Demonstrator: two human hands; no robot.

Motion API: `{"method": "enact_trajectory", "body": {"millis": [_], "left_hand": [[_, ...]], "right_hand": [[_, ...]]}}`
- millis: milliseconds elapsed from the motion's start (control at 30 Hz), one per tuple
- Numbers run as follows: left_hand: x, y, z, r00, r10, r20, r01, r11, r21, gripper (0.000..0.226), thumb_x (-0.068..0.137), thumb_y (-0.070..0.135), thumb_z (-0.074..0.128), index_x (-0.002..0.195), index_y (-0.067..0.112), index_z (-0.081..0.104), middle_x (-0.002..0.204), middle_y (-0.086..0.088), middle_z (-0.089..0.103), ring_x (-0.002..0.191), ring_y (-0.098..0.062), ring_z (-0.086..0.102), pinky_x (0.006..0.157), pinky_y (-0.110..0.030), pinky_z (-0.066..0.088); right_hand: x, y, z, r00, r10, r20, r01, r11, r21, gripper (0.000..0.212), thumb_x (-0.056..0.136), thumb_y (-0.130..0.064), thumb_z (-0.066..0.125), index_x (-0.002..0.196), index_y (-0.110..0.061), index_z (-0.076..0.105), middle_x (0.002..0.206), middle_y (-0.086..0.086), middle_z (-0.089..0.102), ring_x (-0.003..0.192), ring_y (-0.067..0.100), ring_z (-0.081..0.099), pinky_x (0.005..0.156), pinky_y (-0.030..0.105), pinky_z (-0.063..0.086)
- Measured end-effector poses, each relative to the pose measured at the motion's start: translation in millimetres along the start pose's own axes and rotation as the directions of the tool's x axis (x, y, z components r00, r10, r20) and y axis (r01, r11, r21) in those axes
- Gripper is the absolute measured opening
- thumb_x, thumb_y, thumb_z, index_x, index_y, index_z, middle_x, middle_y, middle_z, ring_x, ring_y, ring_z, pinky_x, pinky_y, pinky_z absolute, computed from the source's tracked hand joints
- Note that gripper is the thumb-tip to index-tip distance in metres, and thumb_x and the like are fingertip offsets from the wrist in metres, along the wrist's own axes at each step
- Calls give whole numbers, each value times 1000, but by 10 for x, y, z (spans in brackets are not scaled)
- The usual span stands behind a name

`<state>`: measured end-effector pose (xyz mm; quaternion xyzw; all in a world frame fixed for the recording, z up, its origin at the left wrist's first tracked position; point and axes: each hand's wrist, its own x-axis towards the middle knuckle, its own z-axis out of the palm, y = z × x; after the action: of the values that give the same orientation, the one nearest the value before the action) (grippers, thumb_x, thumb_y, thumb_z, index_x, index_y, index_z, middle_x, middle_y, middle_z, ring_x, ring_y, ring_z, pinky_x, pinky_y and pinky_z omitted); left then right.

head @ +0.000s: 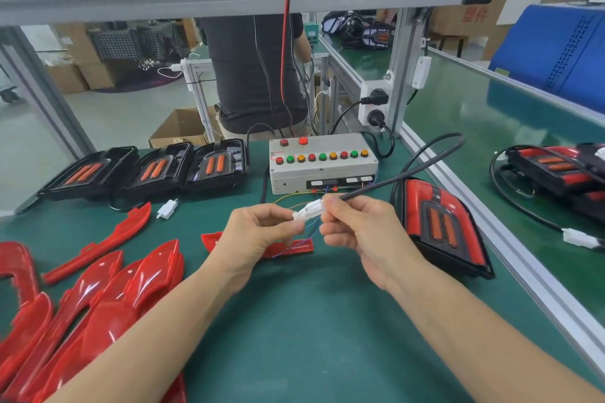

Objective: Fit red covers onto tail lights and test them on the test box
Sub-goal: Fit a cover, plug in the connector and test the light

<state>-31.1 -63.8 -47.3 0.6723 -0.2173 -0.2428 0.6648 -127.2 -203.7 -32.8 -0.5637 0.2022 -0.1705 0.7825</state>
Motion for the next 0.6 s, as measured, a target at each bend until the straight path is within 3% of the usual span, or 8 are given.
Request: {"method": "enact_trajectory", "body": {"millis": [133,333,400,500,600], "left_hand": [[-7,14,-10,1000,-7,12,6,996,91,11,65,11,80,65,12,69,53,-4,62,43,-12,45,46,-17,37],[5,-17,8,997,-5,76,-7,987,160,21,52,28,84,65,16,72,56,-7,63,45,-12,48,48,-16,39],[1,-39,-22,989,-42,144,12,980,201,28,47,15,91,69,15,74,62,-6,67,51,-12,55,53,-18,44],[-18,10,-55,963,-125,239,47,951,306,18,59,5,78,74,14,76,75,-9,73,66,-14,62,65,-24,50],[34,157,-29,966,-126,224,-21,830,558,23,73,-1,68,81,19,76,83,-2,74,76,-11,64,77,-29,53]], "right_hand": [[-22,39,-37,999,-17,35,20,996,-82,12,91,-13,64,84,-4,67,56,-3,65,49,9,63,45,18,50],[-2,53,-58,994,-72,80,91,961,-263,14,94,-10,61,82,-5,64,52,-4,62,45,10,61,43,20,49],[10,79,-70,991,-66,121,102,938,-330,16,94,-8,59,78,-6,63,50,-4,61,43,10,59,41,21,48],[28,98,-102,984,-22,176,96,900,-425,19,94,-7,58,76,-8,62,50,-4,60,40,10,57,39,20,46],[11,148,-120,977,98,189,17,849,-528,19,94,-8,57,75,-7,60,56,0,58,39,8,56,39,20,45]]}}
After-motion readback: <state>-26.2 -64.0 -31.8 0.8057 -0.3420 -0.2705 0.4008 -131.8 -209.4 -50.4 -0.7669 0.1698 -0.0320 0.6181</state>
